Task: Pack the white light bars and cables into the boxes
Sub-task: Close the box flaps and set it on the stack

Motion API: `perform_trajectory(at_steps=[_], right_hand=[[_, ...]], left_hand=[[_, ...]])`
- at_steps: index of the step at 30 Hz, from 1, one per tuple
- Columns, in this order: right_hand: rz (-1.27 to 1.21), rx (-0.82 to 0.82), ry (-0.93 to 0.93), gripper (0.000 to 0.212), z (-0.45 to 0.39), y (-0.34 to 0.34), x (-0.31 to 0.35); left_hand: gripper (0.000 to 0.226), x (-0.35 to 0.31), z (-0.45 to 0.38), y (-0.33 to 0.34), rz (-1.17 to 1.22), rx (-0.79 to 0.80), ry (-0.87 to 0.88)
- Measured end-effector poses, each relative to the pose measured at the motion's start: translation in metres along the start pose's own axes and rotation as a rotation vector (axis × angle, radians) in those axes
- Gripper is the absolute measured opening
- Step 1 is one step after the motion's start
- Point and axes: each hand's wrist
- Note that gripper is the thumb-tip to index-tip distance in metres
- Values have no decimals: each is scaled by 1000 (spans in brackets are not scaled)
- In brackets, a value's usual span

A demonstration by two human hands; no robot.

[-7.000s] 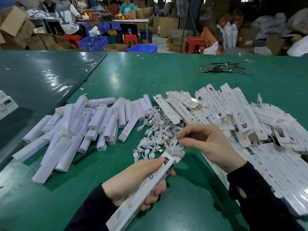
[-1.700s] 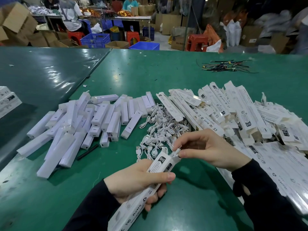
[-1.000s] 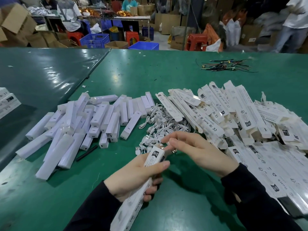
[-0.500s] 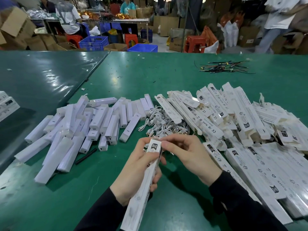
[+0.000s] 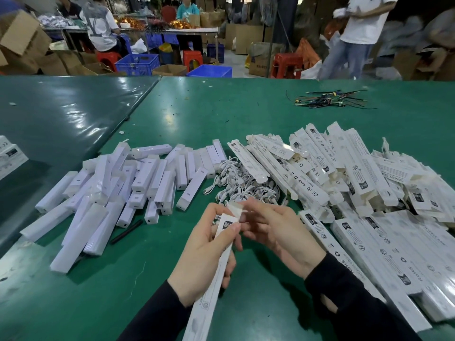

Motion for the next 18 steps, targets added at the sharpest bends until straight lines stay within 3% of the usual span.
perform_trajectory(at_steps=[6,12,18], right_hand=[[86,-12,-113,17,1,2,-3],[90,63,-59,35,0,2,-7],[107,89,-102,20,-1,3,-10]], left_hand=[[12,3,0,-1,-66,1,-3],[20,5,2,0,-80,35,27],[29,9,2,1,-77,-2,-4]])
Point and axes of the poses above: each hand's wrist, its own z-axis away from the middle knuckle, its own y-axis out of the palm, x = y × z, and after that the axes turned 8 degrees about x, right-handed
